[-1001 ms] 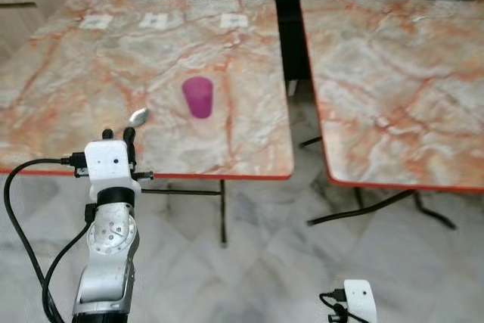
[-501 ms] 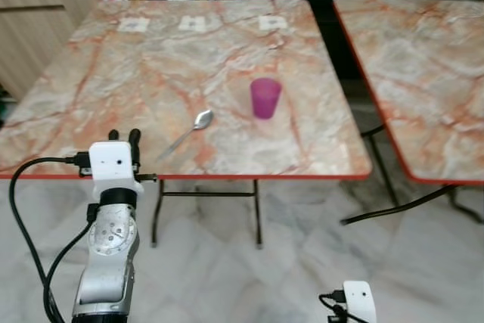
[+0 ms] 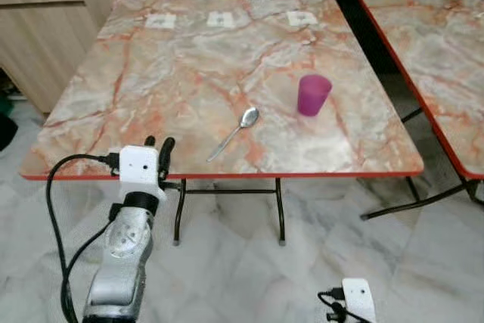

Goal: Setting the table

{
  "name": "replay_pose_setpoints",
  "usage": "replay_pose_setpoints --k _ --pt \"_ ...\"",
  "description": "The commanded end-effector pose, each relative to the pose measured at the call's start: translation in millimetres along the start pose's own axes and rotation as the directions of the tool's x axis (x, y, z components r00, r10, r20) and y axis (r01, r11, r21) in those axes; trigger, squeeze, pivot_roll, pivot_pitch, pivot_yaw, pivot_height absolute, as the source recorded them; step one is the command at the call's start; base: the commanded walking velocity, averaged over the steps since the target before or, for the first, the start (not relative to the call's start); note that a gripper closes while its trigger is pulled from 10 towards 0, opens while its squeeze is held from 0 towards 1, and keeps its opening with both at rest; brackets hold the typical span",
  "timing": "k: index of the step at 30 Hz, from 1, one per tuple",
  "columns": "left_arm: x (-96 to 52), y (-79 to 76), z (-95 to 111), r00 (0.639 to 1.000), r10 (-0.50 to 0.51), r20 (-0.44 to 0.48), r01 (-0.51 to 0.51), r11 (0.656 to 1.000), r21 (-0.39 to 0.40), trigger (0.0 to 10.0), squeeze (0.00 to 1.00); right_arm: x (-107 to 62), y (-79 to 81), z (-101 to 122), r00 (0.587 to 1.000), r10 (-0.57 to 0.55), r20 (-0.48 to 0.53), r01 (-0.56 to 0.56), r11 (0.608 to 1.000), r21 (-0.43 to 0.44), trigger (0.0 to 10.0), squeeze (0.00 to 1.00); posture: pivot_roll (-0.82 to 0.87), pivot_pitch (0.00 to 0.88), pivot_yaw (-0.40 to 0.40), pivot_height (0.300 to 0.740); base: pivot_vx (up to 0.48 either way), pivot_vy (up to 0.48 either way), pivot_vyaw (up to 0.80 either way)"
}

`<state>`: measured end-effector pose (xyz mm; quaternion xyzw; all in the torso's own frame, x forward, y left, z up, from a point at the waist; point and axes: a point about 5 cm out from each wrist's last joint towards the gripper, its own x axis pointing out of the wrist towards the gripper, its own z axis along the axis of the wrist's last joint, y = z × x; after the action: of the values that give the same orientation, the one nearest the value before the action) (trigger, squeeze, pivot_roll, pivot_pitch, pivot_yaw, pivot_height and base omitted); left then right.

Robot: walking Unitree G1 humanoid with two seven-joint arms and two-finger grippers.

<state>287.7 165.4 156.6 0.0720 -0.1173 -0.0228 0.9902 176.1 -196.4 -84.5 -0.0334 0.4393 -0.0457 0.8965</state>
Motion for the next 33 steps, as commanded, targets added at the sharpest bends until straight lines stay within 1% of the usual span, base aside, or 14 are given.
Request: replay_pose_setpoints --k 1,2,11,21,23,27,30,33 --pt "-0.2 -1.2 0.9 1.0 -0.015 -0.005 0.015 1.0 0.0 10.0 0.0 -1.9 -3.3 -8.5 1.0 -0.013 -0.027 0.013 1.0 0.016 10.0 0.0 -0.03 0.121 -0.017 0.74 0.0 0.0 0.0" --pt "-0.3 -1.1 0.6 1.0 -0.017 -0.007 0.017 1.0 0.002 10.0 0.0 -1.9 -3.2 -8.6 1.0 -0.014 -0.028 0.014 1.0 0.016 10.0 0.0 -0.03 0.121 -0.017 0.74 0.0 0.0 0.0" --pt "-0.5 0.0 0.1 1.0 -0.02 -0.011 0.02 1.0 0.001 10.0 0.0 -1.8 -2.6 -9.1 0.999 -0.006 -0.037 0.006 1.0 0.02 10.0 0.0 -0.03 0.118 -0.016 0.74 0.0 0.0 -0.76" --pt "-0.2 -2.2 0.2 0.999 -0.038 -0.014 0.038 0.999 0.002 10.0 0.0 -1.9 -2.7 -9.6 0.999 -0.008 -0.039 0.008 1.0 0.02 10.0 0.0 -0.03 0.117 -0.014 0.74 0.0 0.0 -0.74" --pt "0.1 -1.9 0.7 0.999 -0.042 -0.014 0.042 0.999 0.022 10.0 0.0 -1.9 -2.8 -9.4 0.999 -0.011 -0.037 0.012 1.0 0.022 10.0 0.0 -0.02 0.116 -0.014 0.74 0.0 0.0 -0.74" --pt "0.2 0.5 0.4 0.999 -0.028 -0.021 0.029 0.999 0.028 10.0 0.0 -1.9 -2.7 -8.1 1.0 -0.01 -0.022 0.011 1.0 0.019 10.0 0.0 -0.02 0.117 -0.015 0.74 0.0 0.0 -0.1" --pt "-0.3 3.8 -1.4 0.999 -0.007 -0.034 0.008 0.999 0.039 10.0 0.0 -2.0 -2.4 -8.2 1.0 -0.01 -0.021 0.011 1.0 0.023 10.0 0.0 -0.02 0.119 -0.013 0.74 0.251 0.0 0.0" --pt "-2.0 13.9 -1.7 0.998 0.055 -0.038 -0.054 0.998 0.03 10.0 0.0 -2.0 -2.0 -8.1 1.0 -0.009 -0.02 0.009 1.0 0.025 10.0 0.0 -0.02 0.119 -0.011 0.74 0.255 0.0 0.0"
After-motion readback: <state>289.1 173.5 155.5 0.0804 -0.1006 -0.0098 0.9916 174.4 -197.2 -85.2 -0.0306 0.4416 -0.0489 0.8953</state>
